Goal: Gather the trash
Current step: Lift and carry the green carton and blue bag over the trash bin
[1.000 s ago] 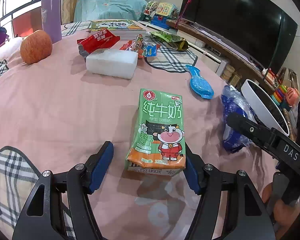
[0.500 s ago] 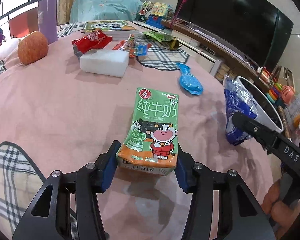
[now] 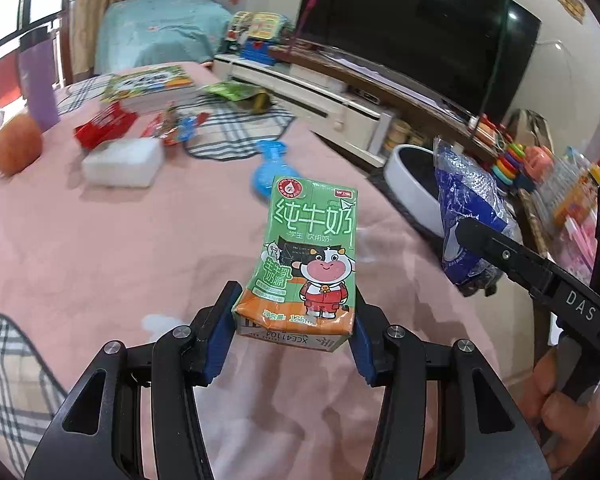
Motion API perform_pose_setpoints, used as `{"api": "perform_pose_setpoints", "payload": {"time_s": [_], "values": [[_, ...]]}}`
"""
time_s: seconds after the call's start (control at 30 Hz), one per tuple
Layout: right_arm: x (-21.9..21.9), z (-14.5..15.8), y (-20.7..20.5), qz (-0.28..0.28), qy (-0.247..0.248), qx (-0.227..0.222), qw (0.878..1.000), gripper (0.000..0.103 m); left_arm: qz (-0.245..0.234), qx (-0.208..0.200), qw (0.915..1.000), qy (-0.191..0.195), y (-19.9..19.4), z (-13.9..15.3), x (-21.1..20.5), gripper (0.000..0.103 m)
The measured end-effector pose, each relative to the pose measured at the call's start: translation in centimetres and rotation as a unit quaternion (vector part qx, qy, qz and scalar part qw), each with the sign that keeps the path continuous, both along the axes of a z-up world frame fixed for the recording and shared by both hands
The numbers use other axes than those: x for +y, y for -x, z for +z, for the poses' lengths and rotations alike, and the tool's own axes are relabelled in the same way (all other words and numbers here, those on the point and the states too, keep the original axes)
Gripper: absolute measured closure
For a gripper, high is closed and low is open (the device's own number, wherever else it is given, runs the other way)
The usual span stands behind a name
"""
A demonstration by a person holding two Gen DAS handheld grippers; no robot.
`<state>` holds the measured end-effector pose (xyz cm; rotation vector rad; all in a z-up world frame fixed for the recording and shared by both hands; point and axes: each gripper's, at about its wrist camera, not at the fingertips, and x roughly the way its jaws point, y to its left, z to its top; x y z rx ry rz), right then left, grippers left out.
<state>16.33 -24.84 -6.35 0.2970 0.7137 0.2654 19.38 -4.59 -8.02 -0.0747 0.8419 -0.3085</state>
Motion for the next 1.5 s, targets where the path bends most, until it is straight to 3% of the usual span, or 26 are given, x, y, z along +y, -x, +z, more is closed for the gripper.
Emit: {"api": "perform_pose_setpoints", "payload": {"time_s": [0.5, 1.5], "values": [[-6.3, 1.0, 0.4, -0.057, 0.003, -0.010, 0.998, 0.060, -0.054, -0.029, 0.9980, -0.015, -1.1, 2.8, -6.9, 0.053], [-11.1, 0.4, -1.4, -0.082, -0.007, 0.007, 0.997, 0.058, -0.099, -0.029, 0.9940, -0.036, -4.3, 3.2, -14.1, 0.053]]}}
